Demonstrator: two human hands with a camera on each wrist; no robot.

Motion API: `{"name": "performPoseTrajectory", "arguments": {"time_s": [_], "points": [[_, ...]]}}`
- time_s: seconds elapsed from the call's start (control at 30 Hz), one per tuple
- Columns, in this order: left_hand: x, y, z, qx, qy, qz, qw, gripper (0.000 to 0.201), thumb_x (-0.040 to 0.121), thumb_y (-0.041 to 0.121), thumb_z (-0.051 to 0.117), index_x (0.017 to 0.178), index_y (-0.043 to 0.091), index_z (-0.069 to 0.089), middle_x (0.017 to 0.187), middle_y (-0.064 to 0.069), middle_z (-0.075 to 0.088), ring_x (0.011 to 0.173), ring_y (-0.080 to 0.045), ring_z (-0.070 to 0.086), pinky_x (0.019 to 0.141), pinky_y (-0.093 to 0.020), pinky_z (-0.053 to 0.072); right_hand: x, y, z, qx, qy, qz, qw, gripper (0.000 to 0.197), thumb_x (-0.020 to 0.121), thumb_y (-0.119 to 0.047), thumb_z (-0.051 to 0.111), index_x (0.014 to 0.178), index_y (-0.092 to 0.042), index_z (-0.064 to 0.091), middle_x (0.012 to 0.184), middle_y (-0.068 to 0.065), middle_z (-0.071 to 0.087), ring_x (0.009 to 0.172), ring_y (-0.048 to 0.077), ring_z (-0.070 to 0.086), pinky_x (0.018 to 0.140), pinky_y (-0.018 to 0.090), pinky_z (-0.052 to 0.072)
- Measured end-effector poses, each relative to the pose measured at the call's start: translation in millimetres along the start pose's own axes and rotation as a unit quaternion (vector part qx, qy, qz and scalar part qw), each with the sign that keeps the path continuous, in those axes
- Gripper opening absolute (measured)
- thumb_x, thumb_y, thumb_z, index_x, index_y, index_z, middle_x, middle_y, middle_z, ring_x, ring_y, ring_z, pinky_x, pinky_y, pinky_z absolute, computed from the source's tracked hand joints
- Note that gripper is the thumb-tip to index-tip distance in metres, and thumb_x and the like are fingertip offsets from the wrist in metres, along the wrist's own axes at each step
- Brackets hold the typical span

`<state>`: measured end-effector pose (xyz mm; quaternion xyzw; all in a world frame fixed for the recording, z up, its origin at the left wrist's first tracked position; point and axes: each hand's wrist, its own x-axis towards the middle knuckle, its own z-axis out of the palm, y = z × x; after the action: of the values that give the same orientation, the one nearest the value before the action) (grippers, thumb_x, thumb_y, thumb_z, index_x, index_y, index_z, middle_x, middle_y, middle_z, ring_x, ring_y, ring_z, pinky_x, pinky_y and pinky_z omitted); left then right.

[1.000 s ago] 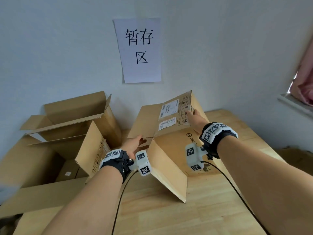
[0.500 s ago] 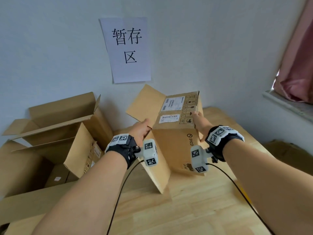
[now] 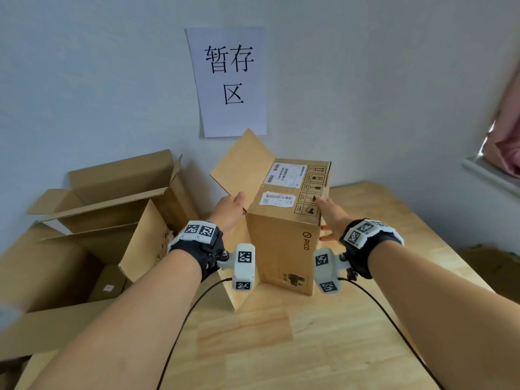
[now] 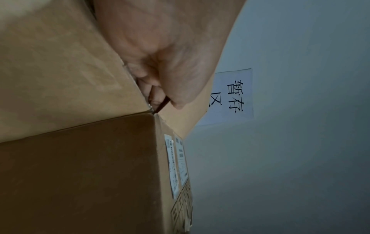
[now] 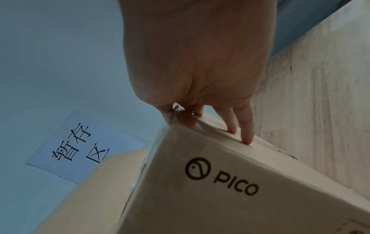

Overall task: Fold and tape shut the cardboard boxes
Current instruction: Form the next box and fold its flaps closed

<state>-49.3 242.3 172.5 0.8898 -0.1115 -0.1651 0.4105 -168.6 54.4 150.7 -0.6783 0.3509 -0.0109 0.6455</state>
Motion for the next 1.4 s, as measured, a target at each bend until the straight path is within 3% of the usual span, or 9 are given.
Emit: {"name": "performPoseTrajectory", "arguments": {"time_s": [0.17, 0.37, 0.7, 0.77, 0.9, 1.03, 1.13, 1.27, 1.4], "points": [[0, 9, -8, 0.048, 0.033, 0.052, 0.997, 0.046, 0.103, 0.038, 0.028, 0.087, 0.003, 0.053, 0.079, -0.009, 0.052, 0.078, -0.024, 0.049, 0.07, -0.029, 0.035, 8, 2, 4, 0.031, -0.022, 0.011, 0.999, 0.043, 0.1, -0.039, 0.029, 0.143, -0.031, 0.03, 0.138, 0.006, 0.046, 0.12, 0.033, 0.048, 0.087, 0.049, 0.048], [-5, 30, -9, 0.169, 0.043, 0.153, 0.973, 0.052, 0.104, 0.036, 0.024, 0.058, 0.013, 0.033, 0.056, -0.002, 0.033, 0.051, -0.016, 0.034, 0.052, -0.032, 0.024, 12, 17, 5, 0.074, -0.017, 0.039, 0.996, 0.027, 0.101, -0.026, 0.034, 0.123, -0.018, 0.048, 0.122, 0.008, 0.058, 0.111, 0.028, 0.056, 0.094, 0.049, 0.047], [-22, 40, 26, 0.286, -0.005, 0.243, 0.927, 0.046, 0.104, 0.035, 0.02, 0.066, 0.018, 0.04, 0.064, 0.0, 0.046, 0.058, -0.015, 0.046, 0.054, -0.03, 0.032, 16, 54, 0, 0.083, 0.023, 0.098, 0.991, 0.021, 0.1, -0.023, 0.031, 0.111, -0.017, 0.049, 0.113, 0.008, 0.058, 0.106, 0.028, 0.057, 0.086, 0.043, 0.05], [-26, 46, 35, 0.296, -0.023, 0.245, 0.923, 0.046, 0.105, 0.035, 0.02, 0.071, 0.015, 0.044, 0.069, -0.002, 0.049, 0.063, -0.016, 0.049, 0.059, -0.03, 0.037, 16, 60, -7, 0.054, 0.038, 0.112, 0.992, 0.02, 0.1, -0.023, 0.033, 0.11, -0.016, 0.048, 0.112, 0.008, 0.058, 0.102, 0.027, 0.057, 0.086, 0.043, 0.05], [-28, 41, 57, 0.288, -0.085, 0.233, 0.925, 0.047, 0.105, 0.033, 0.022, 0.073, 0.009, 0.045, 0.069, -0.004, 0.046, 0.064, -0.02, 0.046, 0.063, -0.033, 0.037, 10, 74, -19, -0.012, 0.015, 0.161, 0.987, 0.022, 0.098, -0.022, 0.046, 0.118, -0.013, 0.049, 0.123, 0.008, 0.052, 0.095, 0.025, 0.054, 0.063, 0.034, 0.047], [-22, 25, 79, 0.285, -0.144, 0.193, 0.928, 0.048, 0.104, 0.032, 0.024, 0.065, 0.009, 0.039, 0.068, -0.006, 0.043, 0.067, -0.022, 0.043, 0.063, -0.032, 0.033, 6, 76, -27, -0.042, -0.019, 0.141, 0.989, 0.043, 0.098, -0.019, 0.045, 0.14, -0.022, 0.037, 0.131, 0.008, 0.046, 0.102, 0.025, 0.054, 0.079, 0.039, 0.049], [-24, 11, 91, 0.294, -0.177, 0.172, 0.923, 0.046, 0.104, 0.029, 0.027, 0.068, 0.008, 0.046, 0.072, -0.006, 0.047, 0.076, -0.024, 0.047, 0.068, -0.03, 0.035, 2, 66, -28, -0.034, -0.027, 0.099, 0.994, 0.047, 0.098, -0.025, 0.045, 0.143, -0.014, 0.033, 0.135, 0.014, 0.044, 0.118, 0.032, 0.05, 0.092, 0.044, 0.047], [-31, -6, 104, 0.322, -0.199, 0.126, 0.917, 0.041, 0.103, 0.029, 0.032, 0.068, 0.013, 0.045, 0.067, 0.001, 0.044, 0.077, -0.021, 0.048, 0.069, -0.028, 0.036, -1, 52, -28, 0.003, -0.001, 0.054, 0.999, 0.042, 0.099, -0.032, 0.043, 0.133, -0.007, 0.045, 0.129, 0.011, 0.05, 0.111, 0.027, 0.054, 0.086, 0.038, 0.046], [-34, -20, 109, 0.337, -0.24, 0.104, 0.904, 0.045, 0.105, 0.033, 0.026, 0.101, 0.0, 0.057, 0.094, -0.012, 0.058, 0.087, -0.024, 0.057, 0.074, -0.031, 0.043, -9, 36, -28, -0.008, 0.018, 0.038, 0.999, 0.058, 0.097, -0.053, 0.032, 0.117, -0.004, 0.055, 0.116, 0.006, 0.062, 0.1, 0.021, 0.062, 0.084, 0.033, 0.053]]}}
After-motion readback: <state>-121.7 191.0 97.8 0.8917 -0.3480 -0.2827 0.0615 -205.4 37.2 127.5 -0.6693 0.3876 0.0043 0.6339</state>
